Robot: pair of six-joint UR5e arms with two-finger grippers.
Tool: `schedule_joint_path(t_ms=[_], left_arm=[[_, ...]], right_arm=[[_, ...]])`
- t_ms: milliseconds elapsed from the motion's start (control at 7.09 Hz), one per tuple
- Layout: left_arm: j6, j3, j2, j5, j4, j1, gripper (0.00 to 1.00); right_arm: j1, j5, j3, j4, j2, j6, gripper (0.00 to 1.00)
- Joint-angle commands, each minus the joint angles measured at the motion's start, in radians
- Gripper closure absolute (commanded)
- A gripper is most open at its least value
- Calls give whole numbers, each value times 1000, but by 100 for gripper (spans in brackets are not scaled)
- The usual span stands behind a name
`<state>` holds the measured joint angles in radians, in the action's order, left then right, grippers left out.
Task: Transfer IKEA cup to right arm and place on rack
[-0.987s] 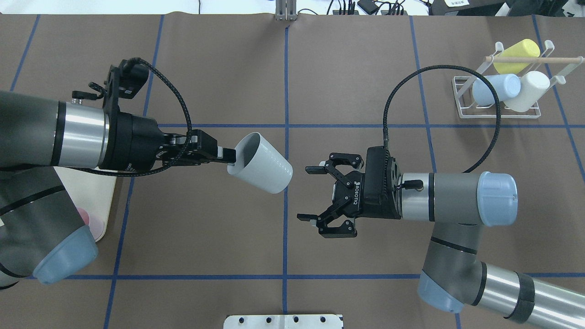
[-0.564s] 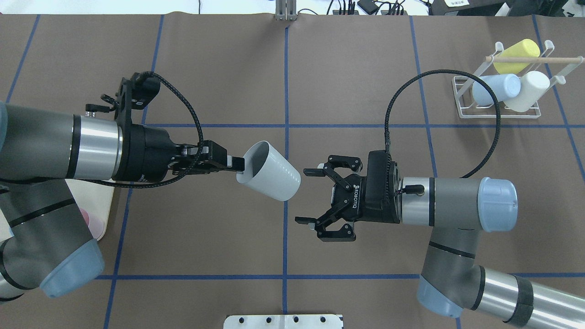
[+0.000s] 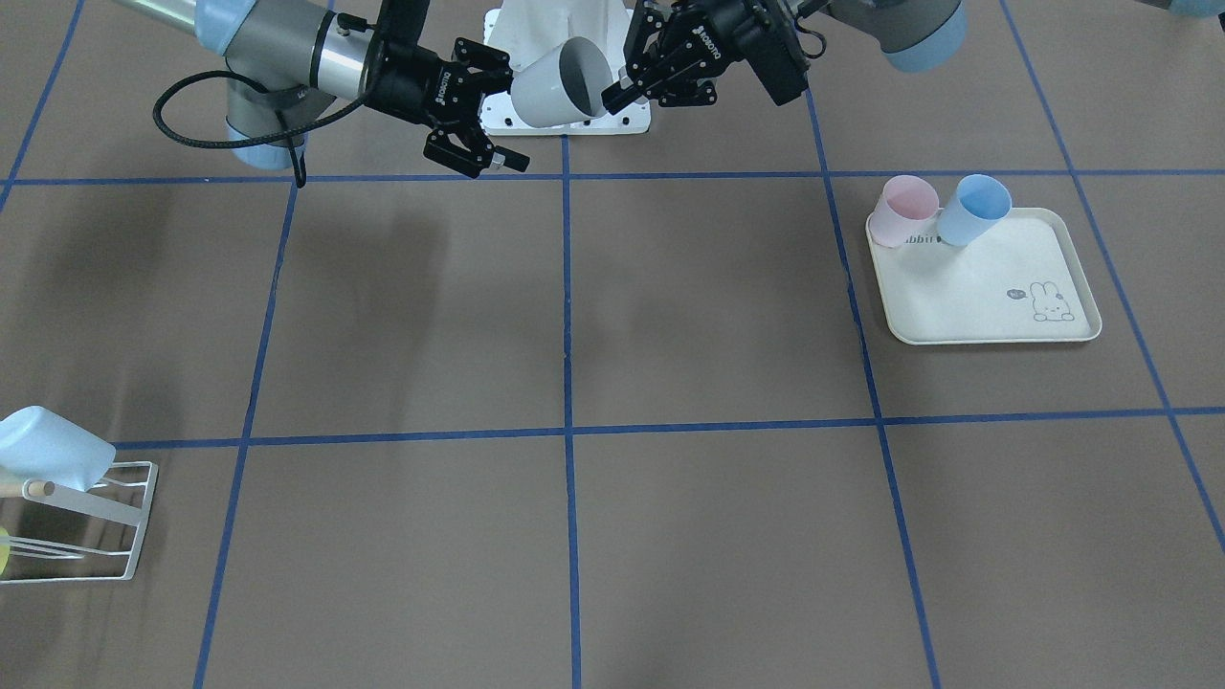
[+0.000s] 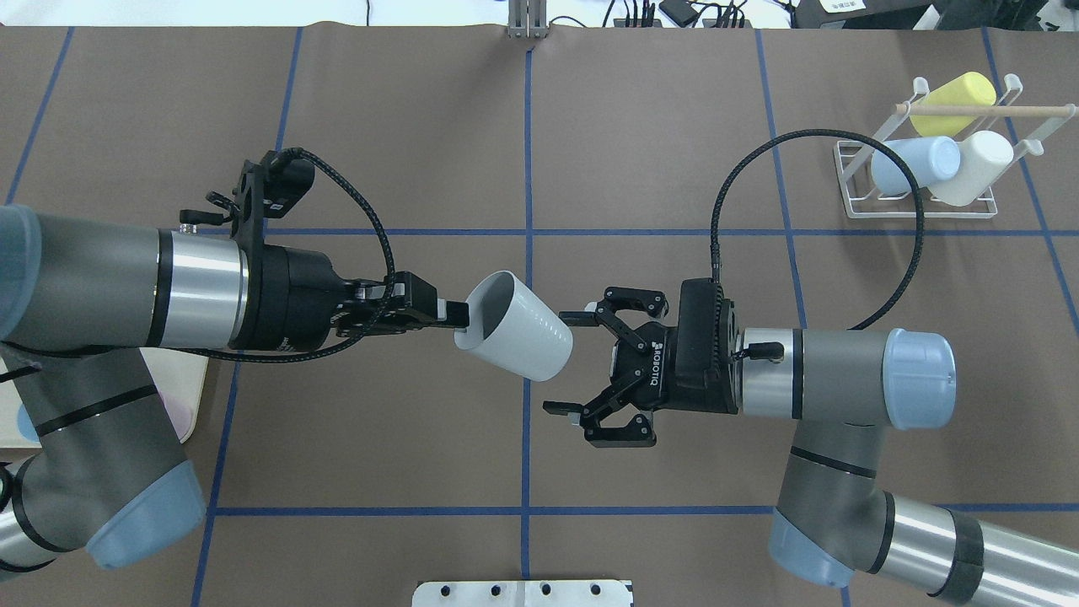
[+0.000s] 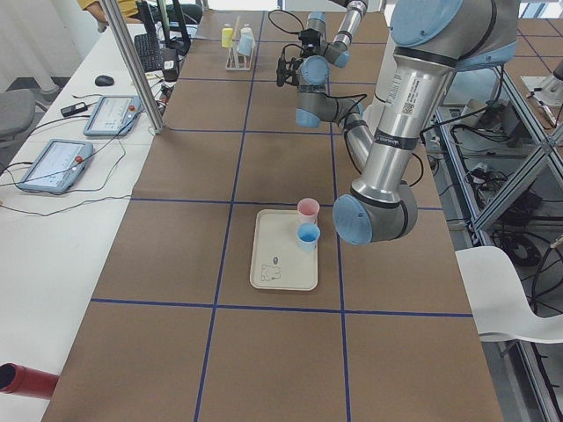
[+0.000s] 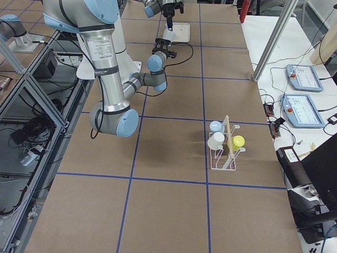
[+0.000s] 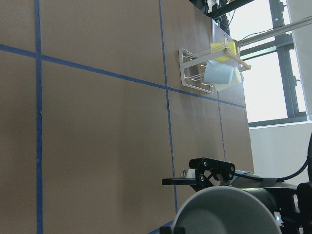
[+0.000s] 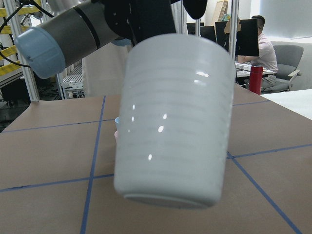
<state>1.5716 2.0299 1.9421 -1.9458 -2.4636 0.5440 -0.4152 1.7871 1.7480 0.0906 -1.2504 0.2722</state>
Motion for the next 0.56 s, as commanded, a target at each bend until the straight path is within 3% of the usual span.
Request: schedule_joint_path(t_ms=[0,423], left_arm=[[2,-8,1,15,2,-16,100],[1,-31,5,41,2,-31,100]], right_arm=[[-1,0,4,0,0,1,4],[-1,0,4,-2,0,1,7]])
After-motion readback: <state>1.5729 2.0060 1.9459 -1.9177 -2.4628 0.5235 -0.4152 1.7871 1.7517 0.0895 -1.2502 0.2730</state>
